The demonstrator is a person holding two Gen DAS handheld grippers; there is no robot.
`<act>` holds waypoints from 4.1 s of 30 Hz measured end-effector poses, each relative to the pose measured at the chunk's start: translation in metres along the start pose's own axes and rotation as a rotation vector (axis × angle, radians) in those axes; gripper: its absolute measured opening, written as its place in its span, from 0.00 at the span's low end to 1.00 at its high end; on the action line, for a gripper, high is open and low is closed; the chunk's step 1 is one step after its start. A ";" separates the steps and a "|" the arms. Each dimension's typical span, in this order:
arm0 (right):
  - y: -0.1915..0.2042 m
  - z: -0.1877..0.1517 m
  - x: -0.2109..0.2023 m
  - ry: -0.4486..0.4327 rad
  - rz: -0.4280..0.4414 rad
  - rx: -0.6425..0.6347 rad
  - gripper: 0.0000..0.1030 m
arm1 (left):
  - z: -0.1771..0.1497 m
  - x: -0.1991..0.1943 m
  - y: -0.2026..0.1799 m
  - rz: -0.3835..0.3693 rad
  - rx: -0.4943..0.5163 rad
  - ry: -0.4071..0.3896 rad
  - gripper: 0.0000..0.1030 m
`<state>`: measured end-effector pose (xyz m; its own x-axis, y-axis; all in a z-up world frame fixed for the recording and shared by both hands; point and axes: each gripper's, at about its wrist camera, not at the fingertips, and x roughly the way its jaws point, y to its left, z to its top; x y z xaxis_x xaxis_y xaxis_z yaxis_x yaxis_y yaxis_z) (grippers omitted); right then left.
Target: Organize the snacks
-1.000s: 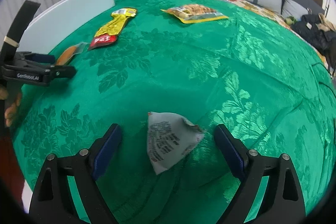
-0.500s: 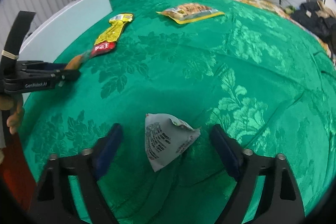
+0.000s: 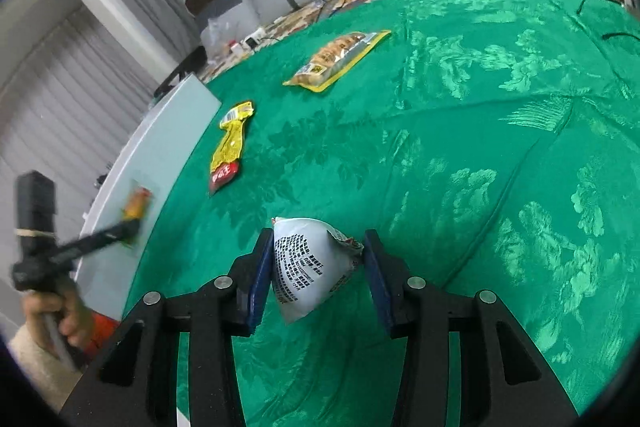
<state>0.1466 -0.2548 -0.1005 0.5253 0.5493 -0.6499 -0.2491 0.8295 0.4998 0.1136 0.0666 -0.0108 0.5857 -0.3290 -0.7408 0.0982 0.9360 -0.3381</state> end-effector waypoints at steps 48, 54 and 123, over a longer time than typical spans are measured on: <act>-0.013 -0.010 0.002 -0.055 -0.520 -0.168 0.74 | 0.015 -0.047 0.019 0.138 -0.019 -0.092 0.96; -0.014 0.011 0.015 -0.047 -0.557 -0.223 0.74 | 0.002 0.018 -0.027 0.125 0.037 0.026 0.96; -0.020 0.007 0.036 0.015 -0.505 -0.186 0.90 | 0.019 0.150 0.023 0.308 0.156 0.072 1.00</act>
<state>0.1756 -0.2524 -0.1298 0.6057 0.0777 -0.7919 -0.1095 0.9939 0.0137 0.2188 0.0411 -0.1191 0.5493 -0.0308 -0.8351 0.0503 0.9987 -0.0037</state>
